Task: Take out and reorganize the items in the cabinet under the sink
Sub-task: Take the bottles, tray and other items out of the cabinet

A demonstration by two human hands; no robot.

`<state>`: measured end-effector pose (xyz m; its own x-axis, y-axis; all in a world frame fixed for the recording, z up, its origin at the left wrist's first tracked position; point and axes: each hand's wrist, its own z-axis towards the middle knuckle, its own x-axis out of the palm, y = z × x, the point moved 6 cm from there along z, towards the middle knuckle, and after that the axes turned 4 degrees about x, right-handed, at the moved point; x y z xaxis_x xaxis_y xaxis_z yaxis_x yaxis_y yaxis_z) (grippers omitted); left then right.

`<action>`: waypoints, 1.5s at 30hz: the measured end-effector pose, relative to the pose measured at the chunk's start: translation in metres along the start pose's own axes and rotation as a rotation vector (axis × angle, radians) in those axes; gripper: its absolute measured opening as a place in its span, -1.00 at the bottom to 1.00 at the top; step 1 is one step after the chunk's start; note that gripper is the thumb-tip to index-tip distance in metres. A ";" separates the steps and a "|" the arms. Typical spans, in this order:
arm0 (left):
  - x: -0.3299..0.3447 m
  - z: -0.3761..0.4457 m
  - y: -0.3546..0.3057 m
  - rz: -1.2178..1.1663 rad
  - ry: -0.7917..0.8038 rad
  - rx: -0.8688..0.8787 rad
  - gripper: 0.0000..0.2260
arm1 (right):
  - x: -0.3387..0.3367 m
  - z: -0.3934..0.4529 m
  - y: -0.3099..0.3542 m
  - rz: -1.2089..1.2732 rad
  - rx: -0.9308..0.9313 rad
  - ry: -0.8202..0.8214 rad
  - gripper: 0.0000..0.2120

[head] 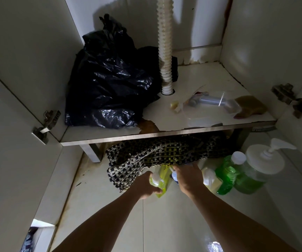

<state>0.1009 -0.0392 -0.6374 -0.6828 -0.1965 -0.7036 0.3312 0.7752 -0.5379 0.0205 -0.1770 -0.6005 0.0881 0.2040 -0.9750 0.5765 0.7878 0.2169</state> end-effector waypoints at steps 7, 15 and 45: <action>-0.001 -0.005 -0.004 0.048 -0.004 0.021 -0.32 | 0.000 0.004 -0.002 -0.157 0.024 0.048 -0.84; -0.004 -0.006 -0.011 0.095 -0.015 0.004 -0.37 | 0.020 -0.006 0.003 -0.263 -0.033 0.385 -0.39; -0.130 -0.032 -0.195 0.354 -0.526 0.457 -0.74 | -0.238 0.068 -0.078 0.069 0.079 -0.105 -0.81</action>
<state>0.1040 -0.1457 -0.4264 -0.1260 -0.3304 -0.9354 0.7850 0.5433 -0.2977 0.0095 -0.3262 -0.3883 0.2120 0.1912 -0.9584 0.6277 0.7250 0.2835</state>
